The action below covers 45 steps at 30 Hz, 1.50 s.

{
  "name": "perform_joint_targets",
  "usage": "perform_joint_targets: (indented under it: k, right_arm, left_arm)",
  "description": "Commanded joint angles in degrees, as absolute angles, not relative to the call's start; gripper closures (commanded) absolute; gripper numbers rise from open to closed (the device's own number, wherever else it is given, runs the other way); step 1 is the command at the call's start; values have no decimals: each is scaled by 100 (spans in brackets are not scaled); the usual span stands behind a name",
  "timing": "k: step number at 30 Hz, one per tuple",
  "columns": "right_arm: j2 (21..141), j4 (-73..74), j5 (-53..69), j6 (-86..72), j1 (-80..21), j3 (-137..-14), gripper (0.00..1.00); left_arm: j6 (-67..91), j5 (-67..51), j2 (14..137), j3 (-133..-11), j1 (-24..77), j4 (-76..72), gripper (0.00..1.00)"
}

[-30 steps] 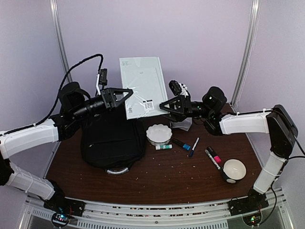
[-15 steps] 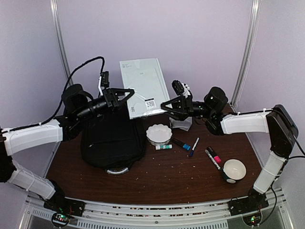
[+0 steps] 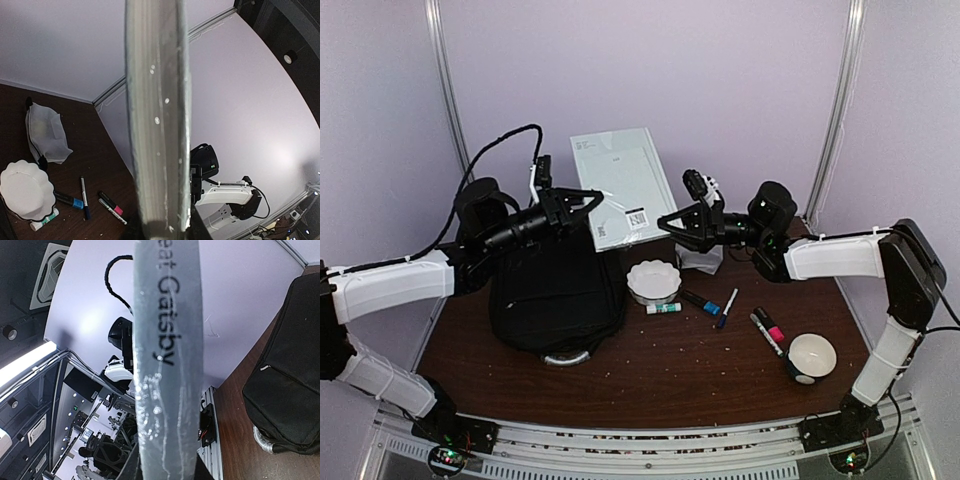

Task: Pack the student bag
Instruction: Pass from the left arm to the right, then pick up the largest pocket of the bag from the student bag.

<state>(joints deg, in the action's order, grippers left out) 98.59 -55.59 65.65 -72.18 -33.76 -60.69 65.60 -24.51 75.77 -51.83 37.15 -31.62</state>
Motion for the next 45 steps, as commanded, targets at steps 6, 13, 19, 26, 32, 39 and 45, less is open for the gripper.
perform_joint_targets:
  k: [6,13,19,26,32,39,45]
  right_arm:
    - [9730,-5801,6336,-7160,-3160,-6111,100]
    - [9606,-5389,6397,-6933,-2658,-5952,100]
    - [9334,-4638,6637,-6309,-2376,-5652,100]
    - [8699,-3002,6968,-4980,-1961,-5199,100]
    - [8176,-526,6813,-2851,-1853,-5347,100]
    - [7906,-159,6771,-2441,-1853,-5168,100]
    - [7683,251,6675,-2068,-1854,-5102,100]
  left_arm:
    - [5793,-2058,7463,-5414,3672,-1856,50]
    - [4127,-1276,6852,-5725,3674,1154,42]
    - [2682,-498,6718,-5874,3786,3039,45]
    - [1787,481,6795,-5785,4676,3919,42]
    - [1456,1424,7823,-6060,5476,4789,41]
    - [1139,1448,8629,-6177,5563,4799,43]
    - [921,1743,9167,-6273,5572,4865,44]
